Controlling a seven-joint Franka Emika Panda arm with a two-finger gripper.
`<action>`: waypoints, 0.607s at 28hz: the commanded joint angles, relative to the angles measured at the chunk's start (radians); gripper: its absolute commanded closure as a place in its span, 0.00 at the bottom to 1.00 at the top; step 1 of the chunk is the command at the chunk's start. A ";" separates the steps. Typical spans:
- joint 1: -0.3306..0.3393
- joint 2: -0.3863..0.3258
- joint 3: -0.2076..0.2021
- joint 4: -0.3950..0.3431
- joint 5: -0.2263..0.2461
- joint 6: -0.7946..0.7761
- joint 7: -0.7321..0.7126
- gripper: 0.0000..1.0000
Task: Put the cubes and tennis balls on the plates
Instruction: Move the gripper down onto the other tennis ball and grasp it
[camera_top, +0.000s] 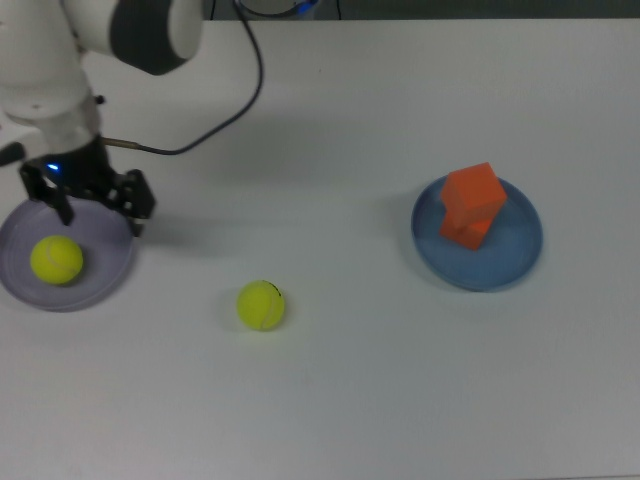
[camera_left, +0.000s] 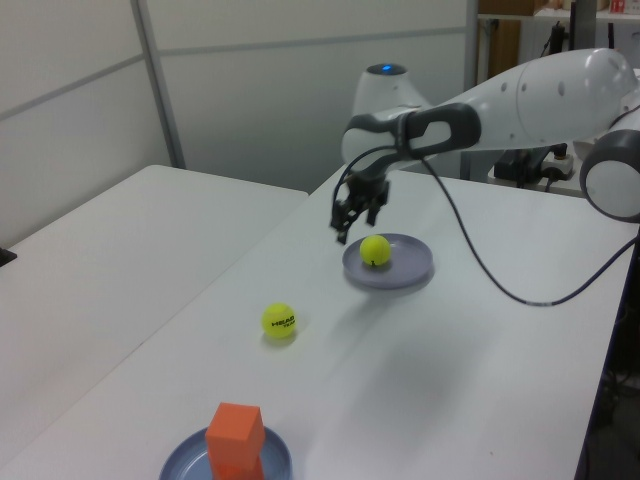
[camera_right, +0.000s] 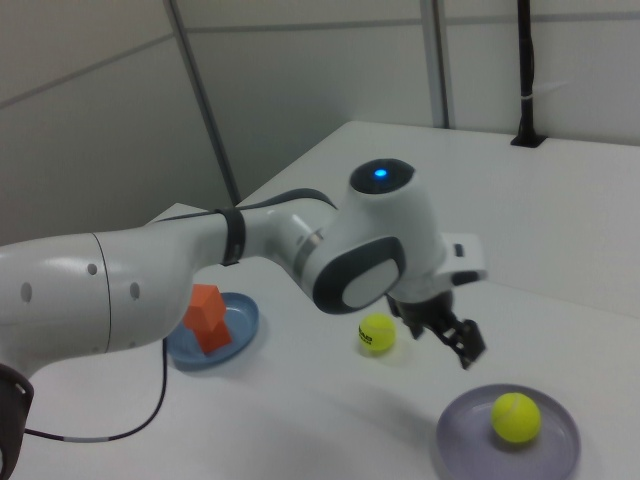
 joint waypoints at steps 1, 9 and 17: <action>0.023 0.019 0.080 -0.004 0.021 -0.001 0.037 0.00; 0.027 0.085 0.174 0.053 0.037 0.050 0.102 0.00; 0.054 0.143 0.190 0.076 0.035 0.143 0.138 0.00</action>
